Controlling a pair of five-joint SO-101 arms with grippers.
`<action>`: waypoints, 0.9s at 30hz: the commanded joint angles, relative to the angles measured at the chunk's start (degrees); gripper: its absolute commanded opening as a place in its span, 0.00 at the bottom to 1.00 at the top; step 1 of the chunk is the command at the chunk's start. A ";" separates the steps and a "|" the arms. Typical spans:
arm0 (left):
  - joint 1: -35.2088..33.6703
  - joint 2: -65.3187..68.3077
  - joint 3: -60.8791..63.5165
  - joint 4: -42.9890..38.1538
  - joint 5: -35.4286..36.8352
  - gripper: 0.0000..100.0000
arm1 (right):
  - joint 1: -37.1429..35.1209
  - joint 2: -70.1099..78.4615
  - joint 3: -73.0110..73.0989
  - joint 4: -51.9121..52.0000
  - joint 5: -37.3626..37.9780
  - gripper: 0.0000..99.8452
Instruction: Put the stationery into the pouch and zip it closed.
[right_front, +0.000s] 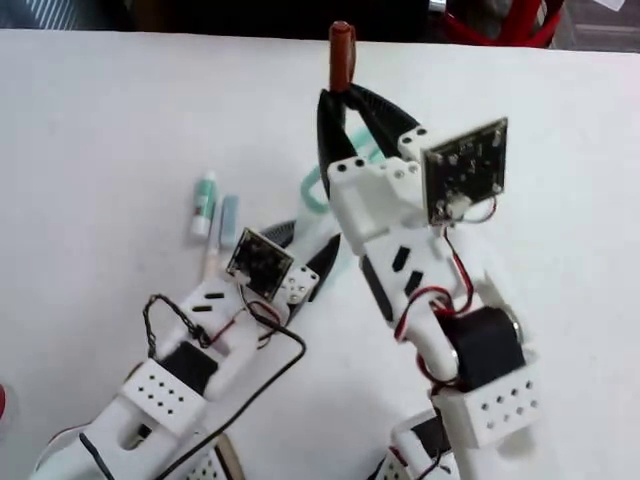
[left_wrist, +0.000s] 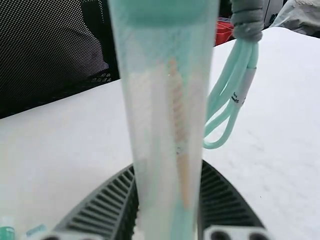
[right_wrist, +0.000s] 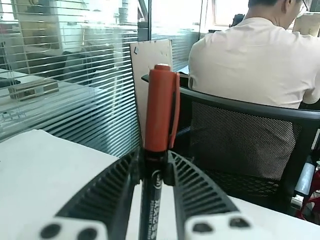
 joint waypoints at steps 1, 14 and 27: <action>0.22 -0.31 0.00 -1.23 -0.26 0.14 | 0.22 -1.98 -0.26 2.51 -0.09 0.02; -0.13 -0.31 0.00 -1.05 -0.26 0.14 | 0.31 1.71 -0.62 6.55 -0.09 0.08; -0.22 -0.40 0.00 -1.23 -0.26 0.14 | 3.47 2.51 -2.11 7.43 -0.09 0.20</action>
